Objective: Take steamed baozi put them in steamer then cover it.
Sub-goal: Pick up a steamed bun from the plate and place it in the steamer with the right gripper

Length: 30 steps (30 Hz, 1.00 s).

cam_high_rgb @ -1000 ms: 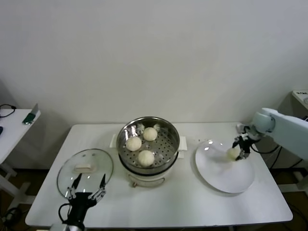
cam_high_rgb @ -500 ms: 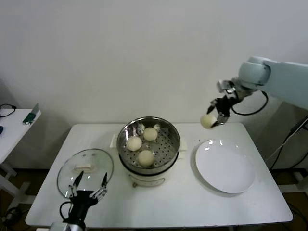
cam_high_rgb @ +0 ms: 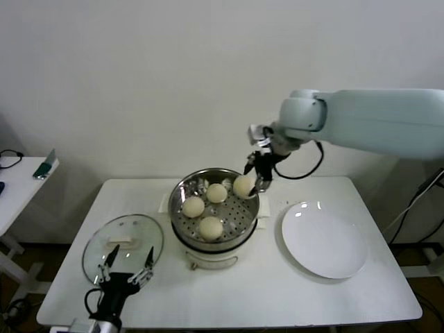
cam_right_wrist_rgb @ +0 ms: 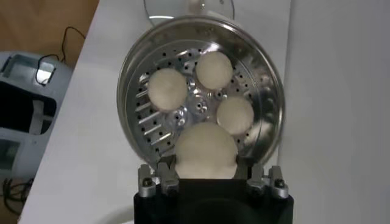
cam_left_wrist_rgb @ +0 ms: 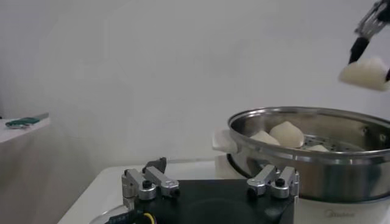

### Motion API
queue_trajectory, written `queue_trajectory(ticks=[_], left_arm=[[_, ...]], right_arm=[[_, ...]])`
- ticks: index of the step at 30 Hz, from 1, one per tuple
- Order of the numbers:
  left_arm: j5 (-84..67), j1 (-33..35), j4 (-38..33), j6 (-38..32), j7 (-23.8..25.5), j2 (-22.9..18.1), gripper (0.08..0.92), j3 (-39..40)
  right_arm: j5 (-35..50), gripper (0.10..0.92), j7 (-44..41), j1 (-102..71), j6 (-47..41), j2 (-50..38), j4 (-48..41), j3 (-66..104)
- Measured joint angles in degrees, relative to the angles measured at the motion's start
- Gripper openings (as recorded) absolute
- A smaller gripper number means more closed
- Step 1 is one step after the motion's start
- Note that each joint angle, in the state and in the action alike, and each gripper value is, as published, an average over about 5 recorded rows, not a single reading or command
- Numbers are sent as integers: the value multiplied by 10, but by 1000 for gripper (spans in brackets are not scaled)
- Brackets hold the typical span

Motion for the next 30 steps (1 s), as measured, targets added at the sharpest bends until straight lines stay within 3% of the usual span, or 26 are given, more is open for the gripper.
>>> queue_trajectory(ticks=[24, 30], left_arm=[[-8, -3, 5, 1, 0, 0, 823, -5], [-9, -4, 3, 5, 0, -1, 823, -6]], right_arm=[[-85, 671, 44, -136, -24, 41, -64, 29], [-82, 770, 46, -142, -20, 41, -71, 38]])
